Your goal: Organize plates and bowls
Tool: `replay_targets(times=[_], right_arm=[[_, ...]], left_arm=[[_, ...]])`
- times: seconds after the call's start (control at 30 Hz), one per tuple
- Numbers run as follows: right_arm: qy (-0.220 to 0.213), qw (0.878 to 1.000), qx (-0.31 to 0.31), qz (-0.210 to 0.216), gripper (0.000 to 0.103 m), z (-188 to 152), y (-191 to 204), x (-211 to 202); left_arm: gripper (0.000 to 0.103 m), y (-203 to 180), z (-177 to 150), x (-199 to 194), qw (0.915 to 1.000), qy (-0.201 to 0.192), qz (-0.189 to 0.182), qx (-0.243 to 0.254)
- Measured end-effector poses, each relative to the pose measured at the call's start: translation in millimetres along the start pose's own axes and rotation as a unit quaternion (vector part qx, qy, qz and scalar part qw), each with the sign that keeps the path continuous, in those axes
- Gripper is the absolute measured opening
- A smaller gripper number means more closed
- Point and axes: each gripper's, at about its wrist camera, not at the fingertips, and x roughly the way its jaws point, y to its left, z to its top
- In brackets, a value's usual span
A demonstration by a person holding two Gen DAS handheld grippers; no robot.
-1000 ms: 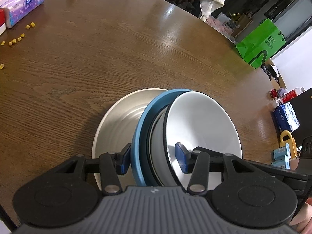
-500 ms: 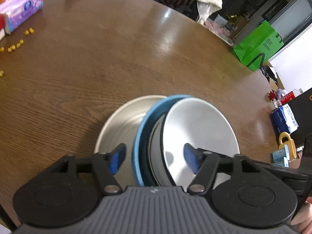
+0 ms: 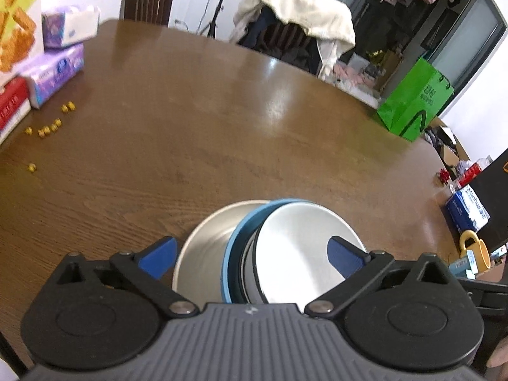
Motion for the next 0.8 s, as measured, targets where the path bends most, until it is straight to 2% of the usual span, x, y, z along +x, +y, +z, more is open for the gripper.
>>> replay_targets(times=[0.07,0.13,0.23,0.47,0.6,0.8], right_arm=[[-0.005,1.0,0.002,0.002,0.089,-0.6,-0.9,-6.6],[-0.014,1.0,0.002,-0.002,0.103,-1.7,-1.4,-13.3],[-0.034,0.999,-0.004,-0.017,0.103,-4.5,-0.5,-26.6],[-0.08,0.996,-0.005,-0.05,0.103,-21.2,11.6,-55.0],[-0.111,0.991,0.009,-0.079,0.103,-43.5,22.4,-71.6],[-0.169,0.977,0.014,-0.131,0.103,-92.1,39.2,-103.7]], left_arm=[[0.103,-3.7,-1.7,-9.8,0.9997,-0.024,0.004,0.005],[0.103,-8.9,-2.7,-18.5,0.9987,-0.045,0.019,0.017],[0.103,-12.9,-3.9,-30.3,0.9971,-0.064,0.03,0.029],[0.103,-11.3,-8.2,-54.6,0.9939,-0.08,0.037,0.066],[0.103,-9.3,-15.8,-68.5,0.9888,-0.081,0.04,0.119],[0.103,-14.9,-36.0,-94.2,0.9833,-0.1,0.029,0.149]])
